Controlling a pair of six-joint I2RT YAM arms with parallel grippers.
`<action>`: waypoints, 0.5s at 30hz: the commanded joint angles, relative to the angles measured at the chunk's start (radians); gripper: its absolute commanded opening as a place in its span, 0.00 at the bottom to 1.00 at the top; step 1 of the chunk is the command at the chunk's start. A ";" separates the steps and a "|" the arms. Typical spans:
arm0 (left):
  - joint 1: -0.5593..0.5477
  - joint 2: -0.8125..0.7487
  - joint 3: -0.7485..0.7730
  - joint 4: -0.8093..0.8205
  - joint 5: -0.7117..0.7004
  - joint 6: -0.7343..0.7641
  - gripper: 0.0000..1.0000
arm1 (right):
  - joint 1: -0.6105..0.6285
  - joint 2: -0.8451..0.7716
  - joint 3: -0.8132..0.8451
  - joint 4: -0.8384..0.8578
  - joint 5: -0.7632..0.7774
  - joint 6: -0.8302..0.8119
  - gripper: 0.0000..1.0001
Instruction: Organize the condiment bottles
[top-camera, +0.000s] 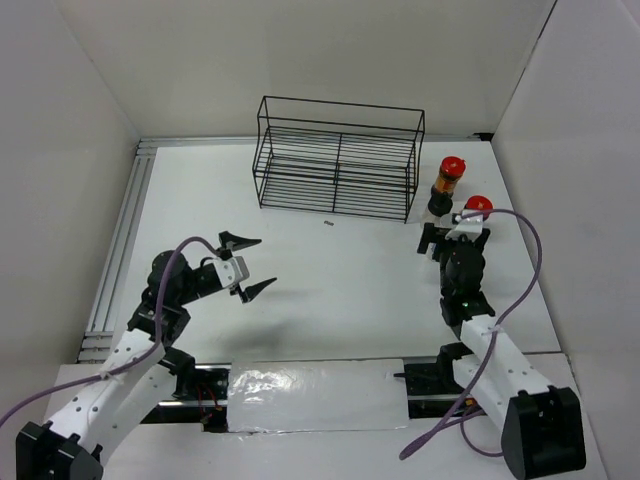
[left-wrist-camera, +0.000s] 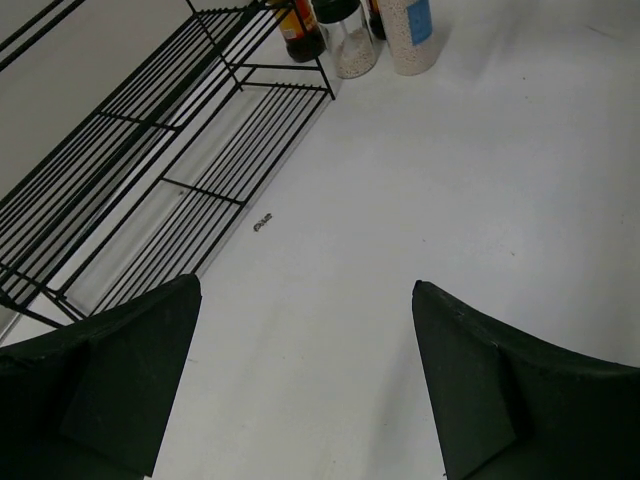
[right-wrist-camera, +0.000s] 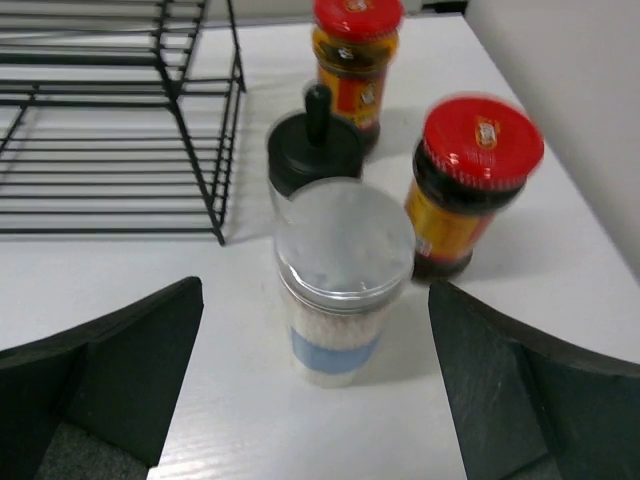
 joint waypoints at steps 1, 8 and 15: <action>-0.020 0.050 0.123 -0.106 0.020 0.068 0.99 | 0.014 -0.067 0.176 -0.352 -0.111 -0.149 1.00; -0.043 0.221 0.346 -0.312 0.047 0.057 0.99 | 0.016 -0.132 0.541 -0.695 -0.254 -0.296 1.00; -0.042 0.286 0.435 -0.413 0.087 -0.052 0.99 | -0.009 0.103 0.991 -0.999 -0.289 -0.122 0.15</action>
